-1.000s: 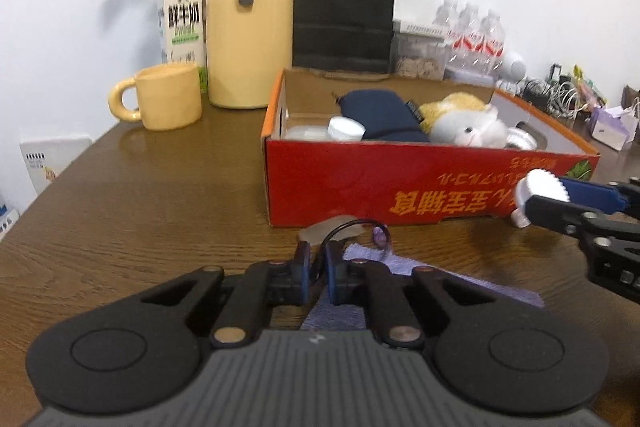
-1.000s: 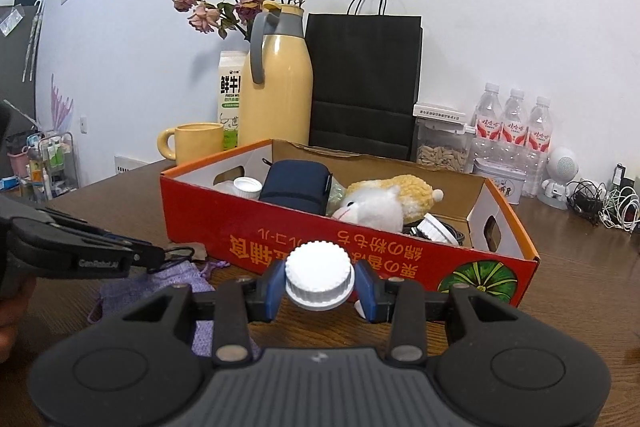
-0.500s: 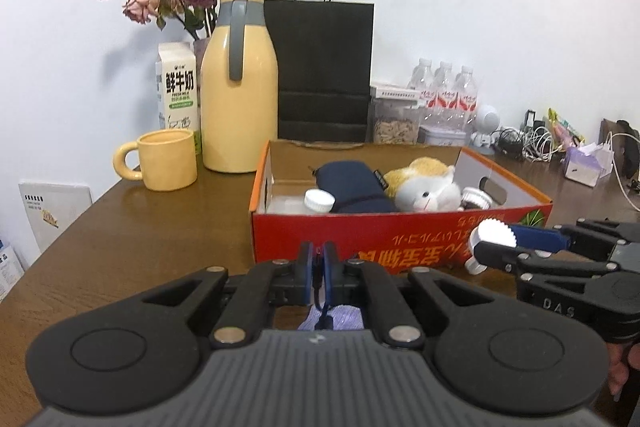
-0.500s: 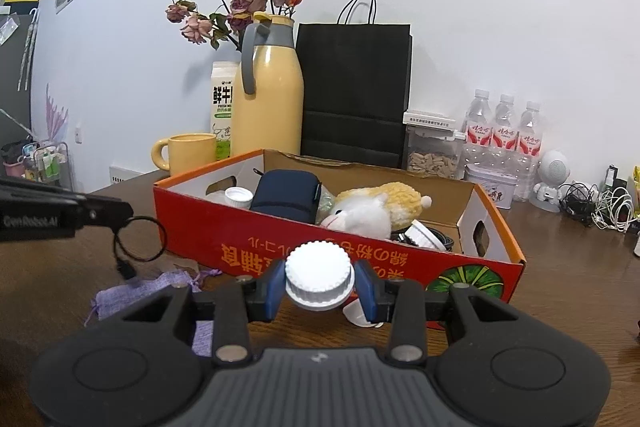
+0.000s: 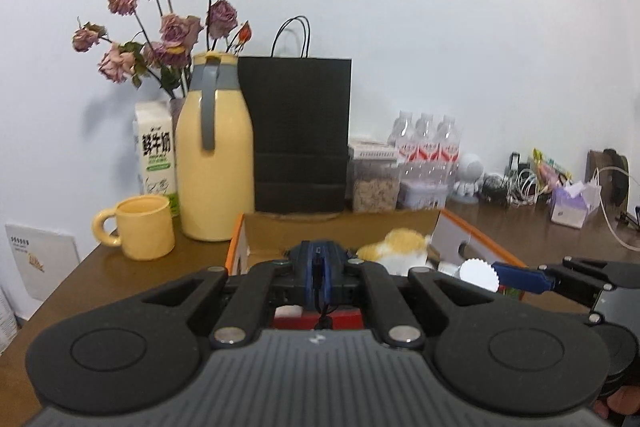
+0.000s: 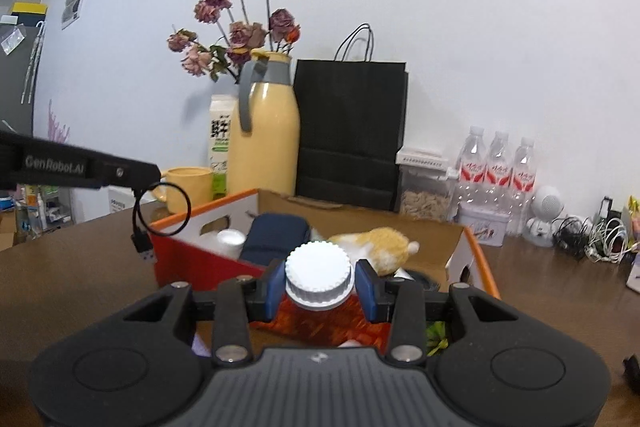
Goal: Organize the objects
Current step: 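Carry both held items into the box and open both tools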
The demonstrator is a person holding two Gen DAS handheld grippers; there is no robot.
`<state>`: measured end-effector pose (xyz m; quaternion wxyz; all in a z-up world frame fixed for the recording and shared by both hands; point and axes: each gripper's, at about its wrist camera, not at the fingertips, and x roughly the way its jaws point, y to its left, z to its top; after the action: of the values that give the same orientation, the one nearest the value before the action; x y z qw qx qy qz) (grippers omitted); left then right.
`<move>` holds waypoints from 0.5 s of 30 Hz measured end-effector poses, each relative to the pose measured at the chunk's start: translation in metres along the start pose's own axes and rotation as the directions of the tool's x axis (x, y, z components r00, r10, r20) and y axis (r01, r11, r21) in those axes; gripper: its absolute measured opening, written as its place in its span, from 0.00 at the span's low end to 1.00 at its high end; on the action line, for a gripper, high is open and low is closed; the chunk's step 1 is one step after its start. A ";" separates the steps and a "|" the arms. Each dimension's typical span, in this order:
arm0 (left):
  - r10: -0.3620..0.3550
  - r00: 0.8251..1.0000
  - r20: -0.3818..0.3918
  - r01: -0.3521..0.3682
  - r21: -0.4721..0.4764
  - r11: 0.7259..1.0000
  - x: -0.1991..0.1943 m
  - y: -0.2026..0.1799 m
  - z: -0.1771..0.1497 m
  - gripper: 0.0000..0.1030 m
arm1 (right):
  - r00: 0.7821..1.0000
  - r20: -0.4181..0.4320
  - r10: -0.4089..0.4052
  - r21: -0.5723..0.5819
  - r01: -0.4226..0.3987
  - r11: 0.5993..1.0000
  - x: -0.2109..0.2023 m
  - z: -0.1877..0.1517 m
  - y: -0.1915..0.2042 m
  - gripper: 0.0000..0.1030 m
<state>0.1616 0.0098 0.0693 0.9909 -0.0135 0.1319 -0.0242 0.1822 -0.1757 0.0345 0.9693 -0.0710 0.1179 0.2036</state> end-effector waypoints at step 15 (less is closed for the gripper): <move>0.069 0.997 -0.019 -0.070 -0.081 0.994 0.095 -0.003 0.014 0.06 | 0.994 -0.044 -0.102 0.062 0.105 0.993 0.081 0.024 -0.057 0.36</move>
<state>0.2567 0.0025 0.0577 0.9886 -0.0493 0.1414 0.0156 0.2825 -0.1928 0.0414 0.9777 -0.0500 0.1404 0.1477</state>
